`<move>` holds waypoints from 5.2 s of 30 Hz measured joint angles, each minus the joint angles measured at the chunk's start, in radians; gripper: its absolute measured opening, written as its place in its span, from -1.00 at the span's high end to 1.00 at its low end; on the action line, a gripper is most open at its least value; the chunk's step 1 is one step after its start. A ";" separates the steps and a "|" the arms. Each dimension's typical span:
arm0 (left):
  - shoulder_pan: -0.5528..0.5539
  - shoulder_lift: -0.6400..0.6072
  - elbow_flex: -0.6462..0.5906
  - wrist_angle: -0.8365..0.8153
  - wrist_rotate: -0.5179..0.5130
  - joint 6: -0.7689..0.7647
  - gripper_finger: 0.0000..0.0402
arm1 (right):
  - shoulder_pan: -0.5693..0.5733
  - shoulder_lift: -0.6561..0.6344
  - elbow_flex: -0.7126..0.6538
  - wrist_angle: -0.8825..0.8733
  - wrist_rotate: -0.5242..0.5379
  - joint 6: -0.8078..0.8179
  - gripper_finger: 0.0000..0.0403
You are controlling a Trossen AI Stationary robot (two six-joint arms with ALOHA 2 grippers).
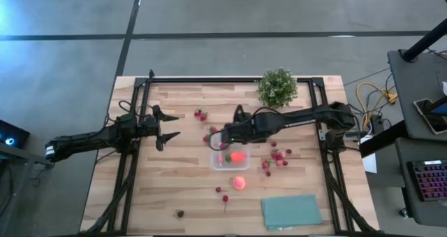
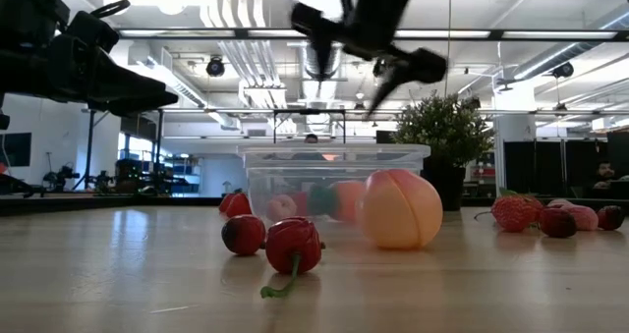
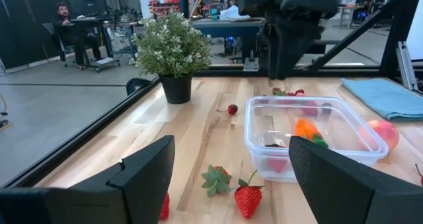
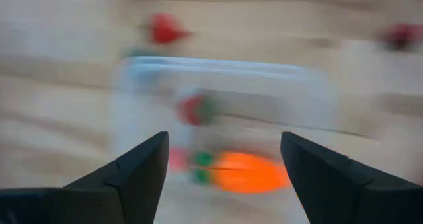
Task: Pick and placing Produce into tupperware
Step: Put the cherry into the transparent bin
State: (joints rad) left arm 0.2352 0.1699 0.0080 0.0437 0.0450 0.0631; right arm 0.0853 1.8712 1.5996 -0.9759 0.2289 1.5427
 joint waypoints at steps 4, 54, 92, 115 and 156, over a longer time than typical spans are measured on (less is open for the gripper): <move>0.000 0.000 0.000 -0.001 0.000 0.000 -0.41 | 0.000 -0.034 0.000 -0.263 -0.001 0.092 -0.36; 0.000 0.000 0.000 0.000 0.000 0.000 -0.41 | -0.294 -0.055 -0.523 0.226 -0.144 0.010 -0.06; 0.000 0.000 0.000 0.000 0.000 0.000 -0.41 | -0.214 -0.054 -0.409 0.248 -0.005 -0.002 0.53; 0.000 0.000 0.000 0.000 0.000 0.000 -0.41 | 0.023 0.038 -0.055 0.332 -0.070 -0.083 0.52; 0.000 0.000 0.000 0.000 0.000 0.000 -0.41 | 0.051 -0.270 -0.410 -0.134 -0.076 -0.130 -0.22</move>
State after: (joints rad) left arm 0.2352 0.1697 0.0080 0.0438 0.0450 0.0631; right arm 0.1359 1.6007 1.1893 -1.1099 0.1532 1.4124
